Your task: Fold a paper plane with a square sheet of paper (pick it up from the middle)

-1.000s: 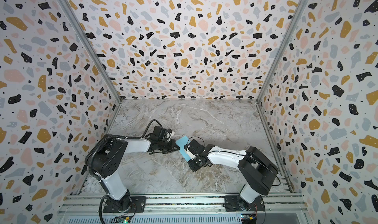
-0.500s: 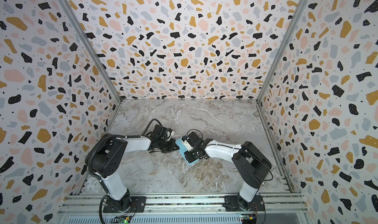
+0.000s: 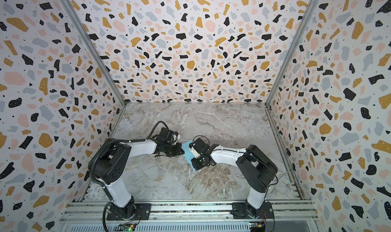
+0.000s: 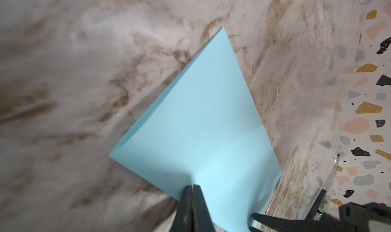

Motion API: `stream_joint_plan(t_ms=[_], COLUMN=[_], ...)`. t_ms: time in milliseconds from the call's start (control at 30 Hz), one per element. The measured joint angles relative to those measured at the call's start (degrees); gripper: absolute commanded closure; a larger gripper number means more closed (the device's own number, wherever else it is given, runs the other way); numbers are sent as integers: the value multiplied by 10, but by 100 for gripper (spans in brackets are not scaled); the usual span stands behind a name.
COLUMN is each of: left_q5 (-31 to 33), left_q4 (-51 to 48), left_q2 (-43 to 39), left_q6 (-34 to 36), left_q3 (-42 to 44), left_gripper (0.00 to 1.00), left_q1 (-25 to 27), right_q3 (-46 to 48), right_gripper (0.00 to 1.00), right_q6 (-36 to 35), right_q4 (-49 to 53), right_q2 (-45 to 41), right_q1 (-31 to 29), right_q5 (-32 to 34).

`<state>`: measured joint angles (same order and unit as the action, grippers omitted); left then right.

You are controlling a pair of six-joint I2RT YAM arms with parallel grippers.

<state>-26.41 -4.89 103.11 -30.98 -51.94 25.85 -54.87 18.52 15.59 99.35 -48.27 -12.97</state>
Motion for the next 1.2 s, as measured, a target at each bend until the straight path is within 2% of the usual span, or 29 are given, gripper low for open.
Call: stream_joint_plan(t_ms=[567, 867, 933, 1033, 1067, 1200], left_q5=[95, 180, 182, 179, 177, 158], left_q4=[-82, -129, -131, -126, -119, -77], left_q2=[28, 28, 21, -5, -20, -76], left_q6=[54, 65, 61, 46, 38, -1], left_q3=[-82, -116, -116, -107, -98, -47], left_gripper=[95, 92, 88, 80, 76, 63], left_q1=[-17, -20, -21, -20, -20, -13], right_q3=[3, 3, 2, 2, 3, 5], right_gripper=[85, 82, 78, 65, 60, 50], right_q6=[11, 30, 40, 56, 61, 74], right_q4=[-3, -7, -9, -16, -21, -48], right_q2=[-1, -3, -5, -16, -25, -64], right_q1=[0, 2, 5, 17, 25, 83], right_q5=[5, -1, -5, -12, -14, -33])
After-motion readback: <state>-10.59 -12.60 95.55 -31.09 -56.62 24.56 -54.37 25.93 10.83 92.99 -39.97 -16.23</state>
